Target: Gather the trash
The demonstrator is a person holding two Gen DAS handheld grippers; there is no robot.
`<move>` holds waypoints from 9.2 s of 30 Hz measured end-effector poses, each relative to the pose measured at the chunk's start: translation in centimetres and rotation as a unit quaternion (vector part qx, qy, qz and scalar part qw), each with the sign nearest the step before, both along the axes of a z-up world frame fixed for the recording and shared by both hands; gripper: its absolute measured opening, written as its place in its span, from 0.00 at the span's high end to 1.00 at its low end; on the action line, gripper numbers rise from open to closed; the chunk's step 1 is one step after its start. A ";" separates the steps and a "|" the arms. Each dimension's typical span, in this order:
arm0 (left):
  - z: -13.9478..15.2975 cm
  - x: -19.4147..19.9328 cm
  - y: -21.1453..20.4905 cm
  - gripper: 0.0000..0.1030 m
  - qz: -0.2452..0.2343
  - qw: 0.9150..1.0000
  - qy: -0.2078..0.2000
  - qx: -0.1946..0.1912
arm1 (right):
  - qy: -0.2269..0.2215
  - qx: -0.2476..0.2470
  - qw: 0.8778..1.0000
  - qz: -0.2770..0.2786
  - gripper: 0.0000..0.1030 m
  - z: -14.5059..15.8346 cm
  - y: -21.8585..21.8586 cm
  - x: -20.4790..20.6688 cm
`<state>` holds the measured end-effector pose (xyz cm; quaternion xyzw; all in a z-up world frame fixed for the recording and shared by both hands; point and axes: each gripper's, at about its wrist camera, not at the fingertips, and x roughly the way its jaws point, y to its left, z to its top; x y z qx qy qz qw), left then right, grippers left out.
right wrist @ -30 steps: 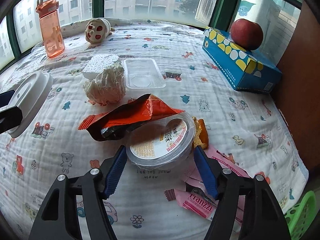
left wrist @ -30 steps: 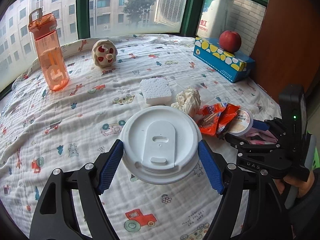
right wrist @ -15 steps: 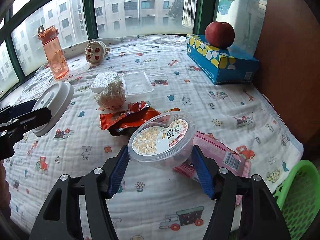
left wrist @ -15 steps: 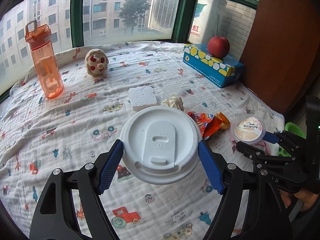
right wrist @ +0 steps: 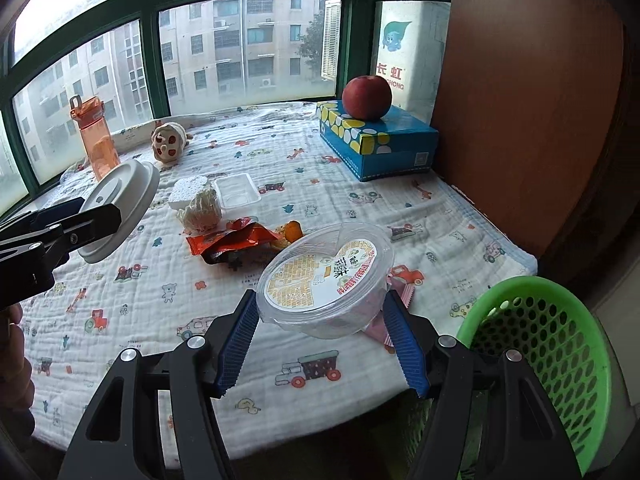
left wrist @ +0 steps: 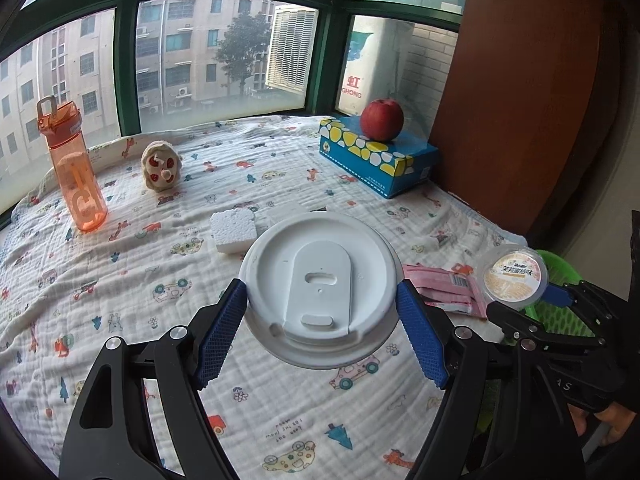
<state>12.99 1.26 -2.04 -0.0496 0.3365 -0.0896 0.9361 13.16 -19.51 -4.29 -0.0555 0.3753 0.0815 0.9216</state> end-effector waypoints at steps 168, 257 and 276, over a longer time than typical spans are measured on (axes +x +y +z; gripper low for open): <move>-6.6 7.9 -0.4 0.94 -0.079 0.993 0.062 0.061 | 0.253 -0.070 0.938 0.229 0.17 -9.0 0.4 15.2; -5.2 3.2 -3.3 0.59 -0.113 0.989 0.091 0.037 | 0.060 0.047 0.997 0.014 0.68 1.7 -5.6 -2.1; 0.5 0.0 -9.6 0.59 -0.158 0.986 0.043 0.026 | 0.047 0.046 0.993 -0.093 0.66 1.2 -13.3 -5.7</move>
